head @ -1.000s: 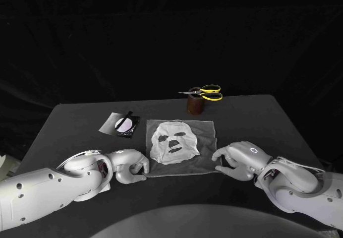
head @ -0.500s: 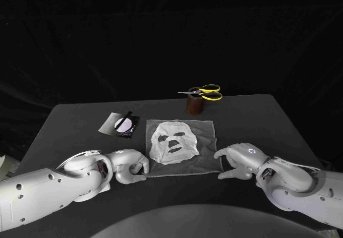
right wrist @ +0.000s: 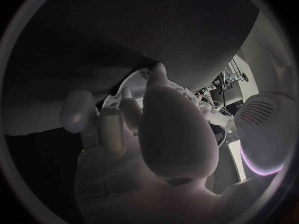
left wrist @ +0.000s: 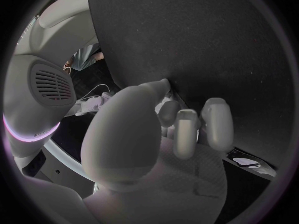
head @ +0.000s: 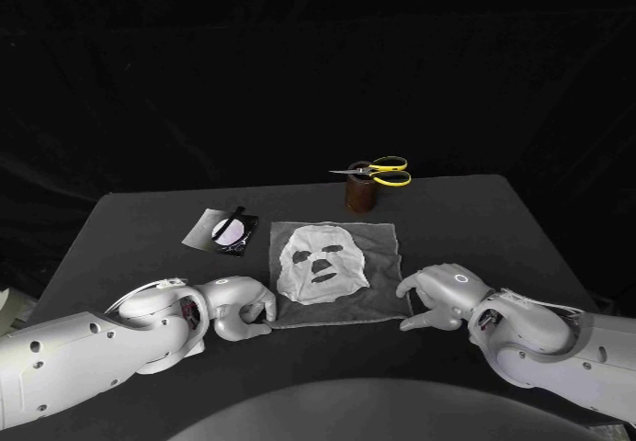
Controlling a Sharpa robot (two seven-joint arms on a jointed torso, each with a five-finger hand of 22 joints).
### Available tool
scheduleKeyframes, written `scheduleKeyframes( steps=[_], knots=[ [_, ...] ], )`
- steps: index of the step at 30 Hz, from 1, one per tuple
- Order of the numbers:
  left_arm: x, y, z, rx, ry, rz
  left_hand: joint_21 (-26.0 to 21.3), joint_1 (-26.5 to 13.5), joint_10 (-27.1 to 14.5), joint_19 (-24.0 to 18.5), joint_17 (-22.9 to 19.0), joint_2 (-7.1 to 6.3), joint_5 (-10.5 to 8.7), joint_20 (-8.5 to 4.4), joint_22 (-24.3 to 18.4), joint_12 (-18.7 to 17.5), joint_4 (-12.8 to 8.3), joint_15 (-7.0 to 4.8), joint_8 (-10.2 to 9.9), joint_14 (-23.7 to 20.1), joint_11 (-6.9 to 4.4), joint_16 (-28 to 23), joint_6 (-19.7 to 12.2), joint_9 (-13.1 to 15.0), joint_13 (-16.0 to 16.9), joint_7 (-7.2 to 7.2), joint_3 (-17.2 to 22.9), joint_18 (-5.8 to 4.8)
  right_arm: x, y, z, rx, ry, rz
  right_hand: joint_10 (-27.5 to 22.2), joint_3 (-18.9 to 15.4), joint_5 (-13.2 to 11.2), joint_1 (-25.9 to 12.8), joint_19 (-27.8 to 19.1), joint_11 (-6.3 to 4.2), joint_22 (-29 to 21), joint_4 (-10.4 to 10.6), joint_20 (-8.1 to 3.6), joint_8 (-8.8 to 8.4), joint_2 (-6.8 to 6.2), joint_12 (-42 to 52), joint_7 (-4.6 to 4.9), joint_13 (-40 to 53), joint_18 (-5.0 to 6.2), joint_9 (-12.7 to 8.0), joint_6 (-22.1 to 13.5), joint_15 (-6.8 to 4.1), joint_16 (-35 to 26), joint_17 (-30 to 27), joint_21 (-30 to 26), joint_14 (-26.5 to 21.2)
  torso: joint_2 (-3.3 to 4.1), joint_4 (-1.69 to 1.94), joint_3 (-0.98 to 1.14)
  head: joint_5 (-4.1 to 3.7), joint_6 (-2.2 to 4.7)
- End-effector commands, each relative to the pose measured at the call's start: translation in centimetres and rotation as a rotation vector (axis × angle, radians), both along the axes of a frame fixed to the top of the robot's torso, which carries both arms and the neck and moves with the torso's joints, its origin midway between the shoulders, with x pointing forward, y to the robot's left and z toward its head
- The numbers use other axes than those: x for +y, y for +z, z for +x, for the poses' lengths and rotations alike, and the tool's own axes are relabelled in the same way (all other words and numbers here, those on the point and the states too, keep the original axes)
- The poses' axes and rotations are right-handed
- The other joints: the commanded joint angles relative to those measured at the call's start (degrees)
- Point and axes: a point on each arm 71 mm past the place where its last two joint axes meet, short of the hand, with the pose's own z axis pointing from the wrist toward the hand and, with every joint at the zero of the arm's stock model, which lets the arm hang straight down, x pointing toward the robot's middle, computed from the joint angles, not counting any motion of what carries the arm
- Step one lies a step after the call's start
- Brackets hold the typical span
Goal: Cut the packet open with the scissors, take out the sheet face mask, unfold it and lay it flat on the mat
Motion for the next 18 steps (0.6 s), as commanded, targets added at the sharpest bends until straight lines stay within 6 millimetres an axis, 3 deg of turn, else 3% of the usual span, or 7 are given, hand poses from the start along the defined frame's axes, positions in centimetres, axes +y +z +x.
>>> scheduleKeyframes(
  steps=[1, 4, 7, 10, 18],
  knots=[
    [0.06, -0.39, -0.18, 0.011, -0.002, 0.025, -0.2, 0.1, 0.0, 0.0, 13.0, 0.60, 0.23, -0.10, 1.4, 0.0, 0.0, -0.40, 0.3, 5.3, 0.13, 0.3, -0.1, 0.0, 0.1, 0.41, 0.4, -0.12, -0.20, -0.97, -0.19, 0.034, -0.004, -0.047, 0.3, 4.0, 0.0, 6.9, 0.6, -1.00, 8.1, -1.9, -0.39, 1.32, 8.75, 0.7, -0.89, 0.4, 0.57, 0.4, 3.0, -0.89, 0.5, 7.4, 0.8, 1.9, -0.01, -0.02, 0.01, 0.06, 0.00],
    [0.07, -0.38, -0.17, 0.011, 0.000, 0.025, -0.2, 0.1, 0.0, 0.0, 13.0, 0.60, 0.23, -0.10, 1.4, 0.0, 0.0, -0.40, 0.3, 5.3, 0.13, 0.3, -0.1, 0.0, 0.1, 0.41, 0.4, -0.12, -0.08, -1.01, -0.20, 0.032, 0.008, -0.044, 0.8, 6.7, 0.0, 10.6, 1.0, -2.21, 8.3, -2.7, -1.17, 2.69, 11.02, 1.6, -2.37, 0.8, 0.40, 0.7, 5.7, -1.84, 1.0, 7.8, 1.9, 2.2, -0.02, -0.04, 0.01, 0.04, 0.00],
    [0.06, -0.38, -0.17, 0.011, 0.001, 0.025, -0.2, 0.1, 0.0, 0.0, 13.0, 0.60, 0.23, -0.10, 1.4, 0.0, 0.0, -0.40, 0.3, 5.3, 0.13, 0.3, -0.1, 0.0, 0.1, 0.41, 0.4, -0.12, 0.07, -1.04, -0.24, 0.032, 0.022, -0.044, 1.3, 8.3, 0.0, 12.3, 1.2, -2.87, 8.5, -3.1, -1.71, 3.64, 11.70, 2.2, -3.19, 1.1, 0.28, 1.0, 6.9, -2.43, 1.3, 8.1, 2.6, 2.4, 0.01, -0.02, -0.01, 0.03, 0.00],
    [0.06, -0.38, -0.16, 0.012, 0.001, 0.025, -0.2, 0.0, 0.0, 0.0, 13.0, 0.61, 0.23, -0.09, 1.4, 0.0, -0.1, -0.38, 0.4, 5.3, 0.16, 0.3, -0.1, 0.0, 0.2, 0.44, 0.5, -0.11, 0.17, -1.04, -0.26, 0.030, 0.032, -0.047, 1.6, 9.6, 0.0, 12.9, 1.4, -3.17, 8.6, -2.7, -2.10, 4.30, 12.11, 2.5, -3.47, 1.3, 0.18, 1.3, 7.3, -2.75, 1.6, 8.3, 3.0, 2.6, 0.00, -0.01, 0.00, 0.02, 0.00],
    [0.07, -0.39, -0.15, 0.014, 0.006, 0.024, -0.2, 0.0, 0.0, 0.0, 13.0, 0.62, 0.24, -0.08, 1.4, 0.0, -0.2, -0.36, 0.4, 5.3, 0.19, 0.3, -0.2, 0.1, 0.2, 0.47, 0.7, -0.11, 0.35, -0.93, -0.20, 0.004, 0.034, -0.056, 1.9, 11.8, 0.0, 13.5, 1.5, -3.32, 8.7, -2.1, -2.46, 5.22, 11.67, 2.6, -3.60, 1.2, 0.08, 1.6, 7.4, -2.95, 1.7, 8.4, 3.4, 2.7, 0.00, 0.00, -0.02, -0.03, 0.00]
  ],
)
